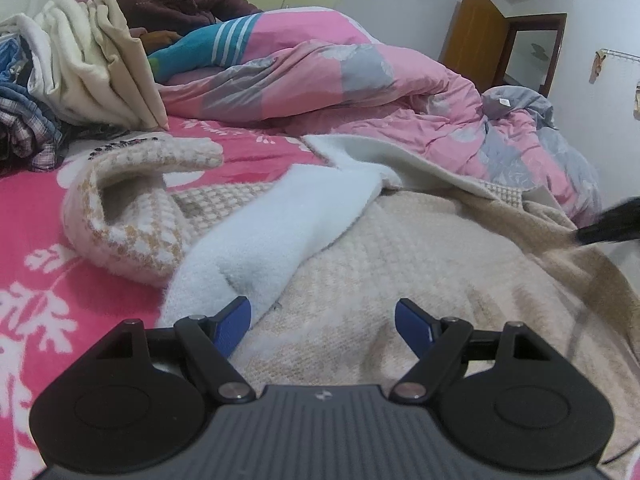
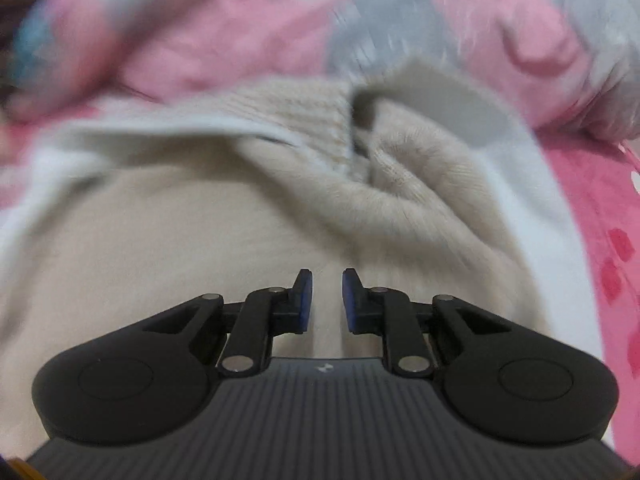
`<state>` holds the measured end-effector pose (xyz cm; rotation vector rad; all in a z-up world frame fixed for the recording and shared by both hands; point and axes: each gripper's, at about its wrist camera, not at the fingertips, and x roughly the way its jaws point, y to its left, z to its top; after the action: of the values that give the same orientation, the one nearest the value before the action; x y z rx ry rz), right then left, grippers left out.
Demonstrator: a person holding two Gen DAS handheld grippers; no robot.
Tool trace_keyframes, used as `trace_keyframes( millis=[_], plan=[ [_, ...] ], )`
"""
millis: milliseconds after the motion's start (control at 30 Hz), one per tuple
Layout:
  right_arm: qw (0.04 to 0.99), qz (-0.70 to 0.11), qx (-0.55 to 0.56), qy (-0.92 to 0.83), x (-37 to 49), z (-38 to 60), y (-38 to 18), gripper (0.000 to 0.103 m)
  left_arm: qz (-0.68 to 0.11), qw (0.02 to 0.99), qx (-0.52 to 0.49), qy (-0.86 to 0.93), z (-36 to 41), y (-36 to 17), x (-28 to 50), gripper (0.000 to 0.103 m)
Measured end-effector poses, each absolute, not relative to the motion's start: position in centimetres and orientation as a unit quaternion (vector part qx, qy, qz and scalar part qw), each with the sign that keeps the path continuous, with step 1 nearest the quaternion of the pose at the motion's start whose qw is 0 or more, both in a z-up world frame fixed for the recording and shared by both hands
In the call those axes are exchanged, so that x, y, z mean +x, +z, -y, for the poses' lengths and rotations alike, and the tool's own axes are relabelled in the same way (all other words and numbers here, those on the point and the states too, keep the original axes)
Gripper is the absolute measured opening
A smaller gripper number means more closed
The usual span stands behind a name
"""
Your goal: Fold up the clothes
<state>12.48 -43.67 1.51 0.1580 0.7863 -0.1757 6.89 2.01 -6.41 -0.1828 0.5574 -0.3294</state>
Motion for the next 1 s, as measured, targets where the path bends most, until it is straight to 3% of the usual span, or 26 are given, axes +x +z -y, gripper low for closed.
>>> trace_keyframes(
  millis=[167,267,467,667,867,1000],
  plan=[
    [0.950,-0.297,0.086,-0.039,-3.7,42.6,11.0,0.023,-0.280,0.942,-0.083,-0.163,-2.1,-5.2,6.5,0.081],
    [0.953,-0.289,0.092,-0.008,-7.9,41.7,12.8,0.026,-0.287,0.941,-0.068,-0.164,-1.7,-4.3,5.9,0.081],
    [0.917,-0.379,0.086,0.090,-0.9,34.1,3.5,0.025,-0.321,0.935,-0.011,-0.150,0.9,-3.8,4.2,0.081],
    [0.897,-0.432,-0.003,0.092,4.3,28.7,-4.5,0.024,-0.311,0.937,0.023,-0.157,2.5,-3.4,3.1,0.081],
    [0.882,-0.467,0.028,0.064,-5.9,31.5,-3.9,0.024,-0.338,0.925,0.055,-0.165,2.8,-4.8,3.3,0.081],
    [0.870,-0.492,0.022,0.037,-6.8,31.5,-2.0,0.024,-0.337,0.924,0.062,-0.168,2.5,-4.5,2.4,0.081]
  ],
)
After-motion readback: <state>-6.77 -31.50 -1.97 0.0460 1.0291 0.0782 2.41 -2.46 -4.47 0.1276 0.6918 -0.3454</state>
